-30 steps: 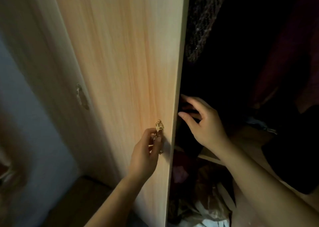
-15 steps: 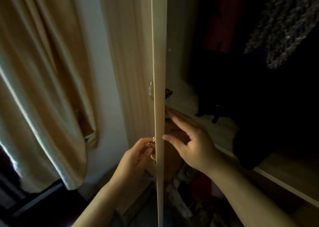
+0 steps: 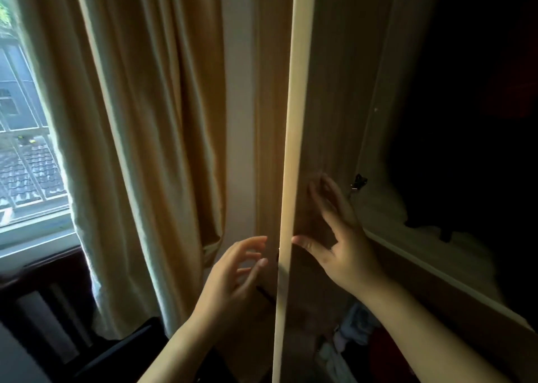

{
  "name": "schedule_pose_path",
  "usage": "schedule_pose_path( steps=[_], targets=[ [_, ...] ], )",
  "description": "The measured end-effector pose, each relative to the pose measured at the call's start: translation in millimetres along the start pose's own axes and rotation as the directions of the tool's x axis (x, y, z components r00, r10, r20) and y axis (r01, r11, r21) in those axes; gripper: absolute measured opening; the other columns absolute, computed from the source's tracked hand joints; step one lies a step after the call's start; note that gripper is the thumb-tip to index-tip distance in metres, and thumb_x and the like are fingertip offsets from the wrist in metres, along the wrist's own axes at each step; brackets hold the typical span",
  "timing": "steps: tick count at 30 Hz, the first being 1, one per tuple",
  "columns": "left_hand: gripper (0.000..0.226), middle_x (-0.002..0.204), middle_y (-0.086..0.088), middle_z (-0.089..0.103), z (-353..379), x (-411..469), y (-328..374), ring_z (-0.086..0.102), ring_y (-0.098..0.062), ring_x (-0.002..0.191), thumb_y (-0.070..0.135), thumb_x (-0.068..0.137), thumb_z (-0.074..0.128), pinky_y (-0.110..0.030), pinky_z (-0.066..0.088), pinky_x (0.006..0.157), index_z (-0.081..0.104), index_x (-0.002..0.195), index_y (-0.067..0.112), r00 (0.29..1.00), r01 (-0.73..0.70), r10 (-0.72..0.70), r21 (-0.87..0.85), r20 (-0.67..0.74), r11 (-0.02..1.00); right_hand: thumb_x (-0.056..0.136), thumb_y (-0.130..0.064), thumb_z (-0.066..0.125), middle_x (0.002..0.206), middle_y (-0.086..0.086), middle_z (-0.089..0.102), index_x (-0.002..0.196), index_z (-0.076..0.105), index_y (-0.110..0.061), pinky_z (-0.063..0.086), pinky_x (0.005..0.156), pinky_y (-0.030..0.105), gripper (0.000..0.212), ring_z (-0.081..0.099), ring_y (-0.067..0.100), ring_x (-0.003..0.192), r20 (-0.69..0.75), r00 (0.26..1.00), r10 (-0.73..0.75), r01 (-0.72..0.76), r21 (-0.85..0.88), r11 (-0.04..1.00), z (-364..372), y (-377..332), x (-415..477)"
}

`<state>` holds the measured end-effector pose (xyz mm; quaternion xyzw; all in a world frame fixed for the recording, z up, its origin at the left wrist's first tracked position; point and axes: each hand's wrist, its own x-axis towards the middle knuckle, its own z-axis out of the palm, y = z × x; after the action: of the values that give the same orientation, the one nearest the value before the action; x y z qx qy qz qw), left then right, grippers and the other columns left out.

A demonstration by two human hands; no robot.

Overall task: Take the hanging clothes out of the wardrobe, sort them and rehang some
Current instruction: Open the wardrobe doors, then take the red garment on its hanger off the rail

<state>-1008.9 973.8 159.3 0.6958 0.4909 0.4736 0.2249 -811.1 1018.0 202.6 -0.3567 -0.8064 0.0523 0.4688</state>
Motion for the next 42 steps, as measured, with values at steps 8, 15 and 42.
schedule_pose_path(
  steps=[8, 15, 42],
  targets=[
    [0.033, 0.108, 0.016, 0.063, -29.3, 34.3, -39.9, 0.061, -0.003, 0.093, 0.028, 0.087, 0.061, -0.026, 0.054, 0.076, 0.056, 0.120, 0.032, 0.995, -0.098, 0.102, 0.226, -0.006, 0.969, 0.083, -0.045, 0.059, 0.154, -0.004, 0.009, 0.145, 0.018, -0.039, 0.018, 0.109, 0.017, 0.074, 0.010, 0.009, 0.142, -0.080, 0.997, 0.015, -0.027, -0.150, 0.988, 65.2, -3.2, 38.1],
    [0.024, 0.104, 0.018, 0.063, -58.0, 64.9, -69.2, 0.060, -0.006, 0.086, 0.039, 0.089, 0.056, -0.031, 0.051, 0.067, 0.053, 0.113, 0.039, 0.994, -0.050, 0.079, 0.323, -0.077, 0.945, 0.084, -0.045, 0.052, 0.152, 0.002, 0.013, 0.145, 0.021, -0.034, 0.026, 0.105, 0.033, 0.069, 0.016, 0.022, 0.139, -0.107, 0.994, 0.005, -0.043, -0.351, 0.935, 105.8, 4.5, 72.5],
    [0.052, 0.126, -0.001, 0.053, 93.9, 55.7, 61.9, 0.052, -0.023, 0.114, 0.054, 0.090, 0.032, -0.031, 0.045, 0.084, 0.047, 0.132, 0.026, 0.959, -0.284, 0.257, 0.430, 0.122, 0.857, 0.093, -0.053, 0.036, 0.155, -0.005, 0.019, 0.145, 0.027, -0.023, 0.028, 0.111, 0.033, 0.061, 0.019, 0.014, 0.141, 0.029, 0.923, 0.383, -0.323, -0.480, 0.816, -108.4, 39.5, -43.4]
  ],
)
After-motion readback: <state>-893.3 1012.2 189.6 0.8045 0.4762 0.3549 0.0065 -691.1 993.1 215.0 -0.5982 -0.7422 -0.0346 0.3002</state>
